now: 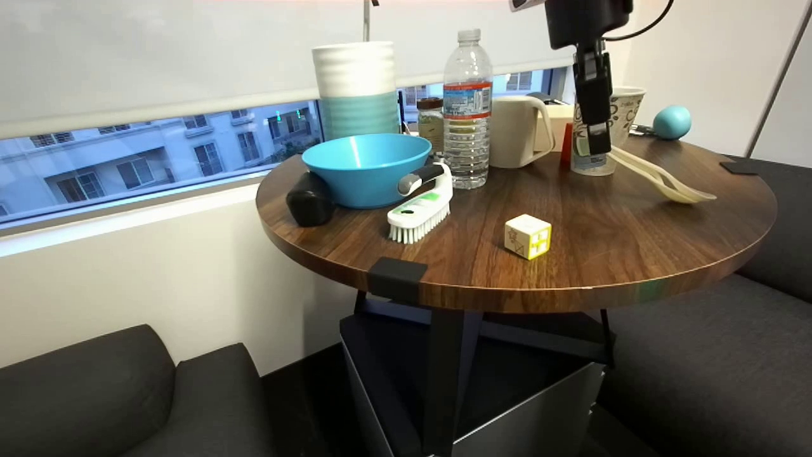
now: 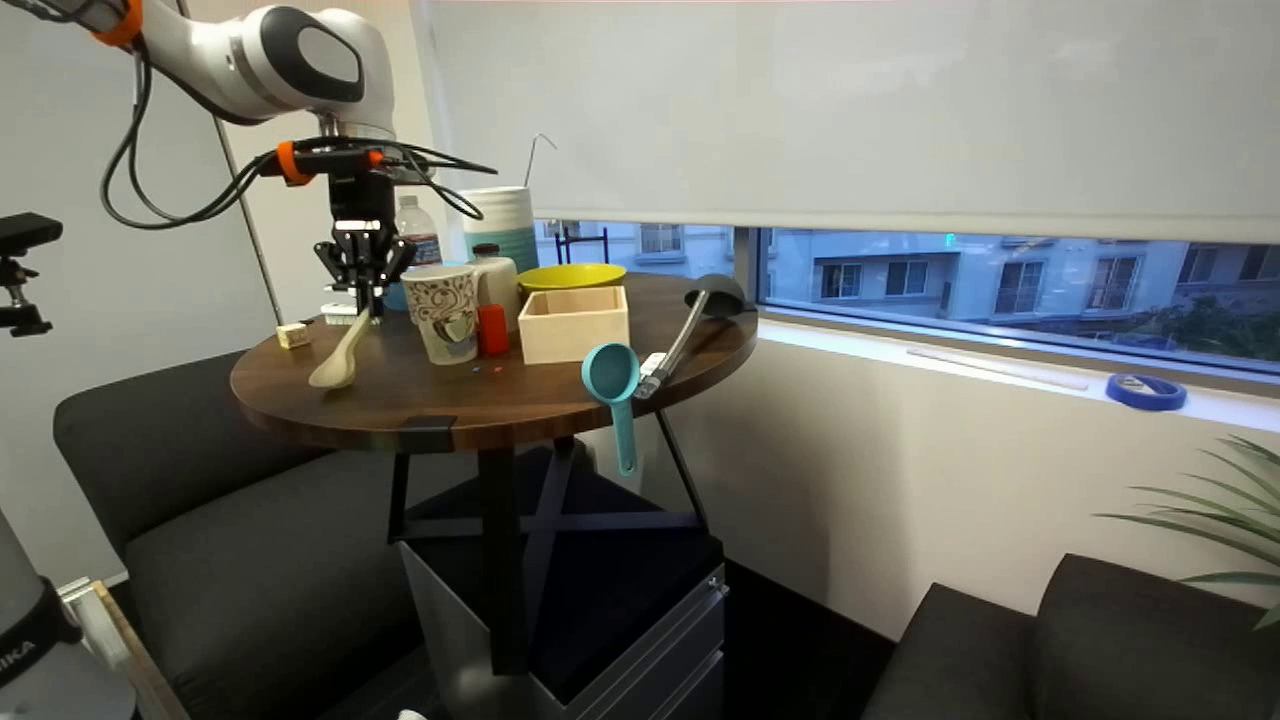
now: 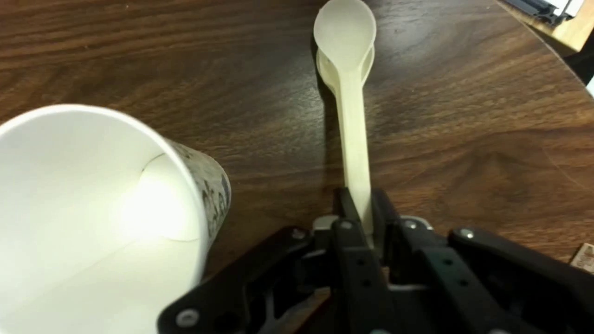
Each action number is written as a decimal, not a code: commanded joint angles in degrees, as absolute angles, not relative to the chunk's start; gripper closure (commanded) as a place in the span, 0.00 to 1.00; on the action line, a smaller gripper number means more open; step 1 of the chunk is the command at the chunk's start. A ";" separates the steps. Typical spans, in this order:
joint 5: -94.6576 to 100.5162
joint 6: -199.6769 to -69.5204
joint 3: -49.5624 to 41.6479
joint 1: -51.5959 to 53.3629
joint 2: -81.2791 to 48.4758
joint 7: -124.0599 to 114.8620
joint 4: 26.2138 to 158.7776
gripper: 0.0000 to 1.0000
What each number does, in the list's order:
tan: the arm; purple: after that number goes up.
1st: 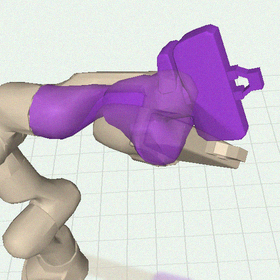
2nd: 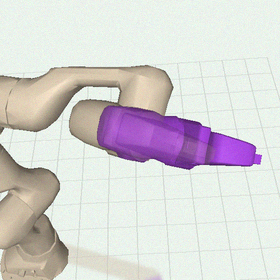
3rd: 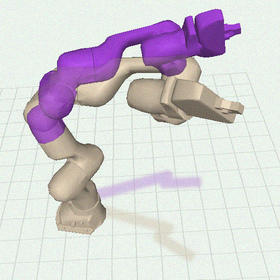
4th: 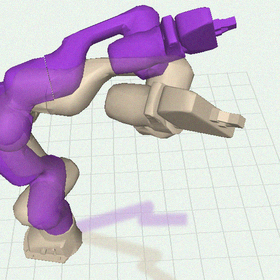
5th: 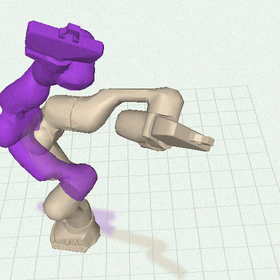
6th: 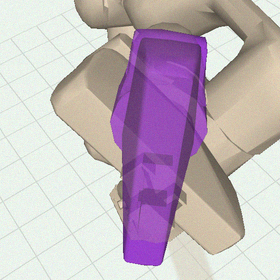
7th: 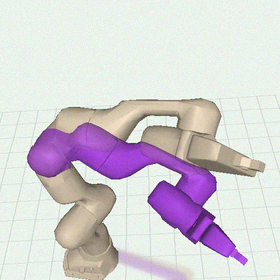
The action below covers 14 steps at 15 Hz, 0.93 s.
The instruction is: Remove the forks from the cup
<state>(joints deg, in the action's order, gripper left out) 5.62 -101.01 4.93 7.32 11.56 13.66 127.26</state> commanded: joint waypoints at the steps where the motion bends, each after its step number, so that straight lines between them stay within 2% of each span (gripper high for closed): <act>1: 7.84 -100.67 5.91 7.19 7.73 10.93 126.03 0.97; 13: 6.33 -102.71 6.73 7.23 2.58 5.63 125.85 0.97; 14: 6.20 -102.74 6.66 7.16 2.74 5.48 125.98 0.88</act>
